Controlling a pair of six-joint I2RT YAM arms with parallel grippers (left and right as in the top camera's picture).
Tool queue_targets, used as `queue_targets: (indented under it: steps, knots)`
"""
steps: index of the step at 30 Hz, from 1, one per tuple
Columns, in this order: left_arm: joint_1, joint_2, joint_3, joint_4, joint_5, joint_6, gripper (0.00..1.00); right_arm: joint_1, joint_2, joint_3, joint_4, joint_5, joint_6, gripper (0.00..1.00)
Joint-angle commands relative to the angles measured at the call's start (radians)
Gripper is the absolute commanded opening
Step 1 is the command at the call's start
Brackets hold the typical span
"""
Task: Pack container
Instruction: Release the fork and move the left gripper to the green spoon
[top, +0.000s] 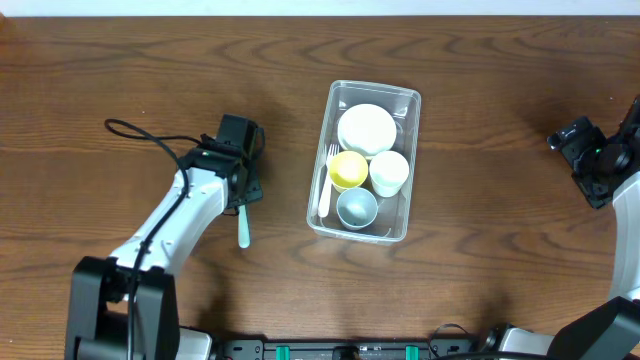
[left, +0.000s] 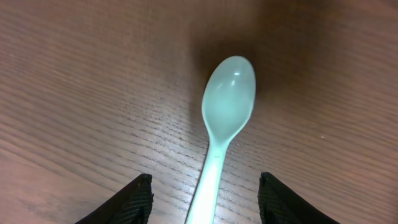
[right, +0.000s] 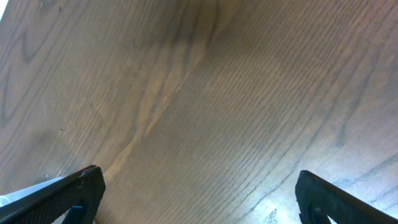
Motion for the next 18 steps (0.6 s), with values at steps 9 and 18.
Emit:
queue_targets:
  steps: [9, 18]
  knots:
    - [0.004, 0.107, 0.010, -0.002, 0.008, -0.026, 0.55, -0.008, 0.003, 0.005, -0.001, 0.010, 0.009, 0.99]
    - [0.004, 0.157, -0.009, 0.049, 0.010, -0.026, 0.48, -0.008, 0.003, 0.005, -0.001, 0.010, 0.009, 0.99]
